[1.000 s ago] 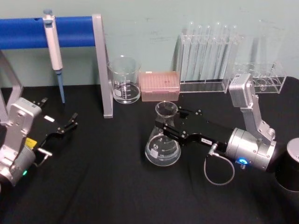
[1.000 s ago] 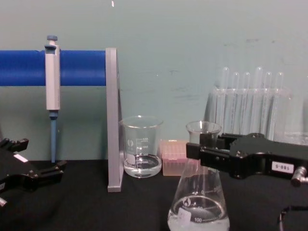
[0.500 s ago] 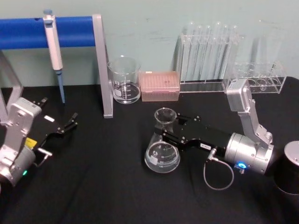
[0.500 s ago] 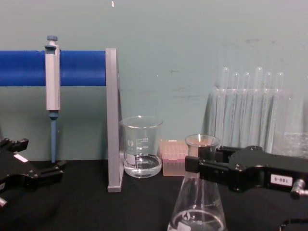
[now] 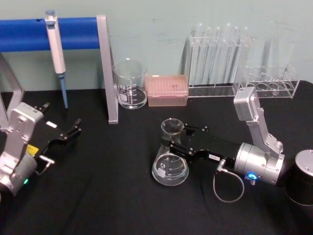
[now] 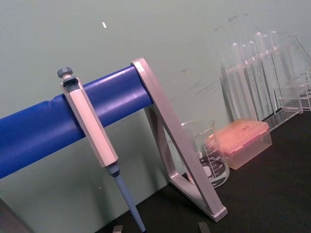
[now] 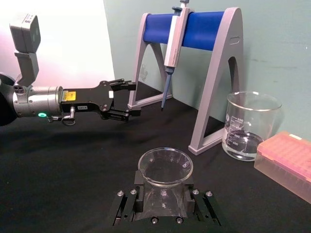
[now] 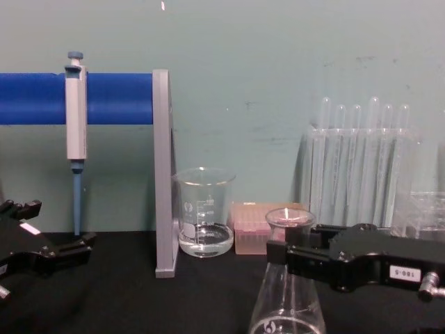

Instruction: Grasp the erlenmeyer flask with one hand, shake it three times, then place it back.

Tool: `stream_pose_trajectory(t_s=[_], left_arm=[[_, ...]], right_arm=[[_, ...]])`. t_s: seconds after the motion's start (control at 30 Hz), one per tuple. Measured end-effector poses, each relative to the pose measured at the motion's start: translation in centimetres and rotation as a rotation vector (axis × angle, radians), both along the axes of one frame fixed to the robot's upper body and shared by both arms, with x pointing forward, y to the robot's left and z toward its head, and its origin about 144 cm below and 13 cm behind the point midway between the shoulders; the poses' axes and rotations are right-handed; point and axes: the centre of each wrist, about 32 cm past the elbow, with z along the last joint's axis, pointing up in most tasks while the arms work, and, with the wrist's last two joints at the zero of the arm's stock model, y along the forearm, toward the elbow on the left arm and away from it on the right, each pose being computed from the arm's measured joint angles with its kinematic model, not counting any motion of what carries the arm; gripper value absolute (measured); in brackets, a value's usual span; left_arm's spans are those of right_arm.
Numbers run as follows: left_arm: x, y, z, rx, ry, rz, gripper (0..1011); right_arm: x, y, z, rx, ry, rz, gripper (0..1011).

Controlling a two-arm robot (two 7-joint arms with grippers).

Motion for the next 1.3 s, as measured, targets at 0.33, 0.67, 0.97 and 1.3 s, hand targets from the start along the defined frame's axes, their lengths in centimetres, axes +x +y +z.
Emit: stream_pose_trajectory(t_s=[0.33, 0.67, 0.97, 1.3], left_arm=[[0.00, 0.00, 0.00, 0.000, 0.000, 0.000, 1001], [0.00, 0.00, 0.00, 0.000, 0.000, 0.000, 1001], [0.00, 0.00, 0.00, 0.000, 0.000, 0.000, 1001], [0.00, 0.00, 0.00, 0.000, 0.000, 0.000, 1001]], right_arm=[[-0.02, -0.03, -0.28, -0.002, 0.010, 0.005, 449], [-0.01, -0.02, -0.47, -0.004, 0.024, 0.005, 449], [-0.03, -0.09, -0.51, -0.004, 0.031, 0.006, 449], [0.06, -0.07, -0.47, -0.010, 0.034, 0.011, 449]])
